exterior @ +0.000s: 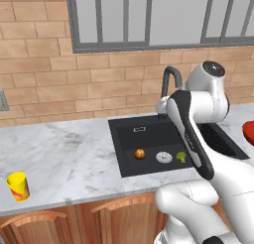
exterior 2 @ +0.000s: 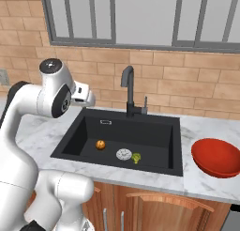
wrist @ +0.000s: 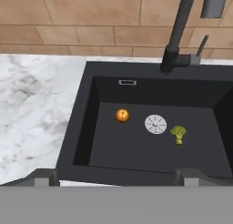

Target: Remove the orange and broccoli from the sink. Then move the bowl and cup from the counter to the sink for washing.

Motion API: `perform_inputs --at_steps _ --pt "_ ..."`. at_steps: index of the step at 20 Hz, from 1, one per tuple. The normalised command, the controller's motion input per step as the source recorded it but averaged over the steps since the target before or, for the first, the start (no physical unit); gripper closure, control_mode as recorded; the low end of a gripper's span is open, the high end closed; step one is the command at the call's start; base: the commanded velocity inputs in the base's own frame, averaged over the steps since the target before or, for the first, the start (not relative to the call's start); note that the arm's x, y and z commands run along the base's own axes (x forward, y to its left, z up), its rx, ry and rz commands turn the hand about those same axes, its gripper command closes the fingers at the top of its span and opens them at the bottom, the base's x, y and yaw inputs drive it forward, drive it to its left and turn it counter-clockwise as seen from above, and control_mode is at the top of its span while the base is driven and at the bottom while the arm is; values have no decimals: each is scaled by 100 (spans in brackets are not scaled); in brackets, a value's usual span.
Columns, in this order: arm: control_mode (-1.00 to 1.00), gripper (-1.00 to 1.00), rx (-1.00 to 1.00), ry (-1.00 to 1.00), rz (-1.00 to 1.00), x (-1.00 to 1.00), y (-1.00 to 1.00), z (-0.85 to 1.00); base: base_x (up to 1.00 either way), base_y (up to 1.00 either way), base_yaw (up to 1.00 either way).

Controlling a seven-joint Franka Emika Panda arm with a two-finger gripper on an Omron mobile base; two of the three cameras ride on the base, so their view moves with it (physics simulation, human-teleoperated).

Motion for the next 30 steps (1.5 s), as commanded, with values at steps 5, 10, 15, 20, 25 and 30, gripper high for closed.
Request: perform_inputs --at_steps 5,10,15,20,25,30 --pt "-100 -100 -4 1 -4 7 20 -25 0 0 0" --pt "-100 -100 -1 4 -3 19 14 -22 0 0 0" --pt "-100 -100 0 0 0 20 2 -25 0 0 0" --pt "-100 -100 0 4 0 21 0 -28 0 0 0" --pt "-100 -100 0 17 -2 18 -6 -24 0 0 0" --pt "-100 -100 0 15 -2 10 -12 -23 0 0 0"
